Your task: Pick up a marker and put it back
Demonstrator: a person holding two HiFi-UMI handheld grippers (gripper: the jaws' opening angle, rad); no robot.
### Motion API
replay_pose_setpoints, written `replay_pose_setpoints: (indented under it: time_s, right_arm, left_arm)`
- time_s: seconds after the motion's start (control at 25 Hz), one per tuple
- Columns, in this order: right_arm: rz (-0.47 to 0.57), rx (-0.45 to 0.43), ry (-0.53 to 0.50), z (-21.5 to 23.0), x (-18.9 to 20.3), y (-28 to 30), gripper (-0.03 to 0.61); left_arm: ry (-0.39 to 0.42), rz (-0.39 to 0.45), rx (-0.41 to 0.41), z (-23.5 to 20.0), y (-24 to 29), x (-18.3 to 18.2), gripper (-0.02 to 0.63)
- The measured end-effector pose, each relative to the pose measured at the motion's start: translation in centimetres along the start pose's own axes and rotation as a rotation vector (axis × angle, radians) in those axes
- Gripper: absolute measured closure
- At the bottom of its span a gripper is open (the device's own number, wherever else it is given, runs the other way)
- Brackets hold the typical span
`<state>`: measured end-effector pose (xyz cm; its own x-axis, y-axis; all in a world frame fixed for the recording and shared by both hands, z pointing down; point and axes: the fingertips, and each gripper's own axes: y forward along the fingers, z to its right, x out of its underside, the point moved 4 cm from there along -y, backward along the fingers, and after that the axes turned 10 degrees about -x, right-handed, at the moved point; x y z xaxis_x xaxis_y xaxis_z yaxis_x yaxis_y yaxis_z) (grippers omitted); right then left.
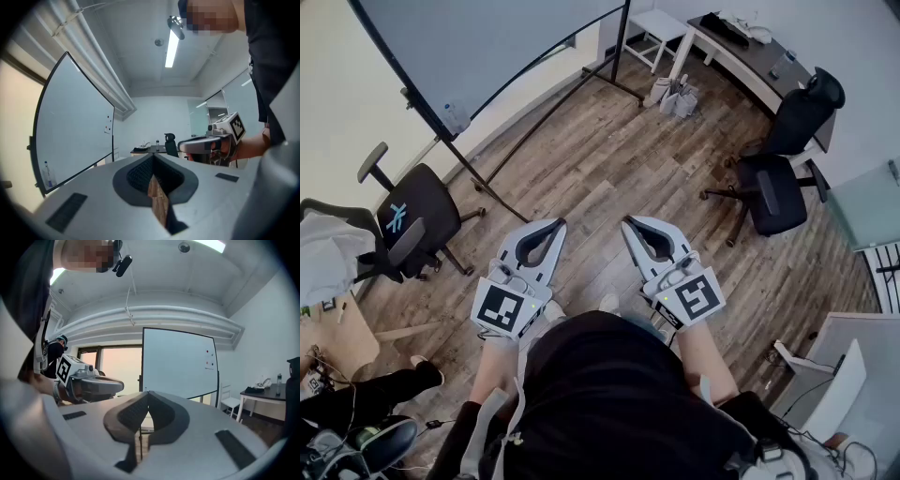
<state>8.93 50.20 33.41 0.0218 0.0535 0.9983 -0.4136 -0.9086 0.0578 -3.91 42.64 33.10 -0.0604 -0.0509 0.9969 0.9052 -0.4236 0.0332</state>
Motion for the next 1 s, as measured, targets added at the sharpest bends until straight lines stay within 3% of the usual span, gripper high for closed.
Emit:
replay_pose_setpoints:
  time_s: [0.68, 1.0]
  right_arm:
    - [0.021, -0.040, 0.063, 5.8, 2.4, -3.9, 0.561]
    - [-0.010, -0.081, 0.083, 8.0, 3.5, 1.5, 0.561]
  left_arm:
    - [-0.032, -0.063, -0.088, 3.0, 5.2, 2.3, 0.606]
    - [-0.043, -0.074, -0.096, -1.1, 8.3, 3.8, 0.606]
